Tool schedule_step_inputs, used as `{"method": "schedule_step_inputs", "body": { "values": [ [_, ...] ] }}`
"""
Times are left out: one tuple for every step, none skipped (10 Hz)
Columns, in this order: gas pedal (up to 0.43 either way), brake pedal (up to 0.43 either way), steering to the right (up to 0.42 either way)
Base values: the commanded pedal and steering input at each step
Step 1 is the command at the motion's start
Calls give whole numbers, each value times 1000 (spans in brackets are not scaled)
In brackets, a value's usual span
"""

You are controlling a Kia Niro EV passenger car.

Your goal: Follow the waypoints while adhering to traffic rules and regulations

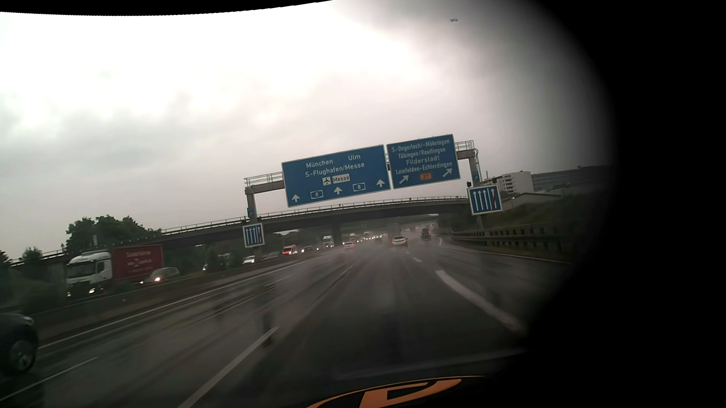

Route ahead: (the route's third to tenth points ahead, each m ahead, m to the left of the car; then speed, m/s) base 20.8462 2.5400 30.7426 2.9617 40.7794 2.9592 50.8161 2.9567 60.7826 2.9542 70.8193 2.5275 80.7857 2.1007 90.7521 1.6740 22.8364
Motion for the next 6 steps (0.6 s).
{"method": "schedule_step_inputs", "body": {
  "values": [
    [79,0,3],
    [79,0,3],
    [79,0,3],
    [79,0,3],
    [79,0,3],
    [79,0,3]
  ]
}}
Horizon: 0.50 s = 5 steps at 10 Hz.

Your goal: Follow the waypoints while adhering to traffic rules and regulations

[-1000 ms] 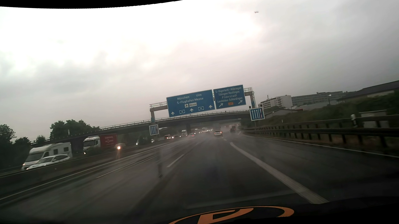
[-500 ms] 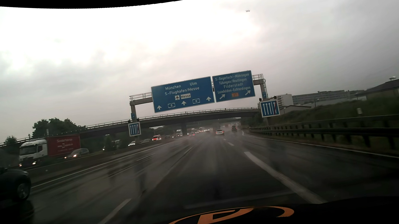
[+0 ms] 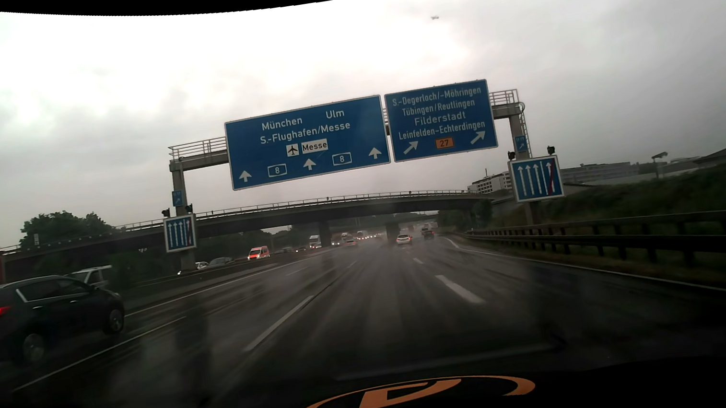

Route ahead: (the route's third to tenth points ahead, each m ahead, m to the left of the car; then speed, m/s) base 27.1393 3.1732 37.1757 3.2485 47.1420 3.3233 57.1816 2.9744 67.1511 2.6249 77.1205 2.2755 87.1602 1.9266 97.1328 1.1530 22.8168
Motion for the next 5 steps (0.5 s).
{"method": "schedule_step_inputs", "body": {
  "values": [
    [79,0,3],
    [79,0,3],
    [79,0,3],
    [87,0,2],
    [98,0,3]
  ]
}}
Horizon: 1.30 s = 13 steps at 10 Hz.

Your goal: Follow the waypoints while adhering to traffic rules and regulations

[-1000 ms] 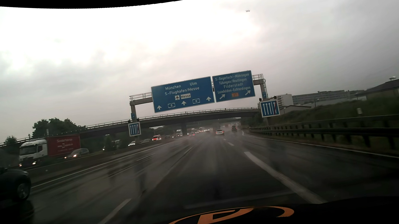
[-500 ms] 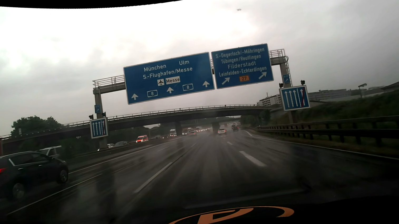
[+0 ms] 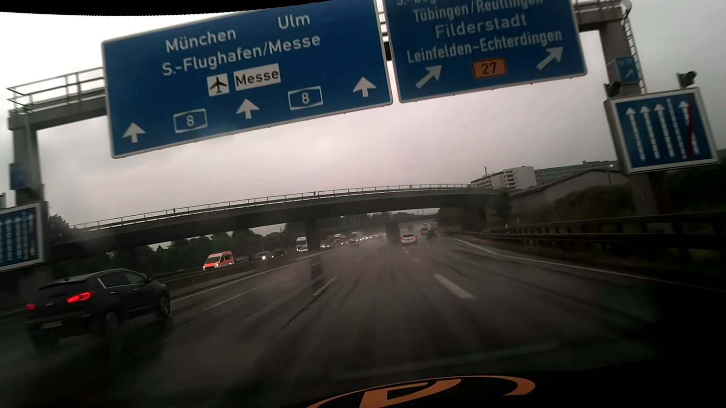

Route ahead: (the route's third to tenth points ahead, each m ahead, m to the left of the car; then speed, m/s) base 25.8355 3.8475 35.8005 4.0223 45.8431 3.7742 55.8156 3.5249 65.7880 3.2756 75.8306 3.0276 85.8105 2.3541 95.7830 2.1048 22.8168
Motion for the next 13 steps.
{"method": "schedule_step_inputs", "body": {
  "values": [
    [98,0,2],
    [110,0,2],
    [110,0,2],
    [110,0,2],
    [110,0,2],
    [118,0,2],
    [130,0,2],
    [138,0,2],
    [138,0,3],
    [150,0,2],
    [150,0,1],
    [150,0,1],
    [150,0,1]
  ]
}}
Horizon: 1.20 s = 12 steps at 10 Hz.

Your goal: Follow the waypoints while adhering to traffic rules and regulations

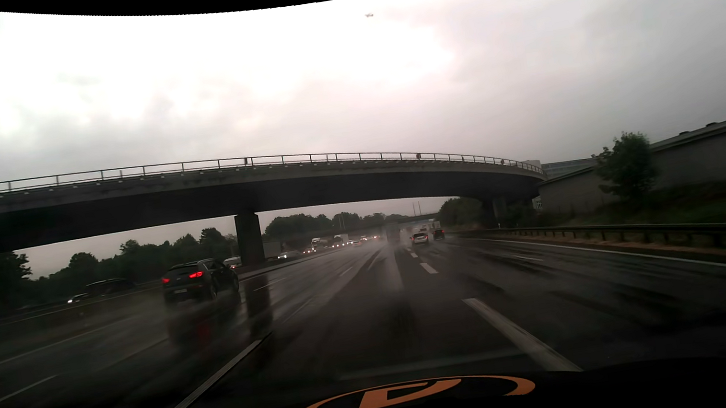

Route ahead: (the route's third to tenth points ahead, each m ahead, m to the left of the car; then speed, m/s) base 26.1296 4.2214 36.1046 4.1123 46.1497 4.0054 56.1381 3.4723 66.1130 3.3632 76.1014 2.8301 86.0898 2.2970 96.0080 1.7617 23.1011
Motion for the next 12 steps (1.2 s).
{"method": "schedule_step_inputs", "body": {
  "values": [
    [150,0,1],
    [150,0,1],
    [150,0,1],
    [150,0,1],
    [150,0,1],
    [150,0,1],
    [150,0,1],
    [150,0,2],
    [150,0,3],
    [150,0,4],
    [150,0,4],
    [150,0,4]
  ]
}}
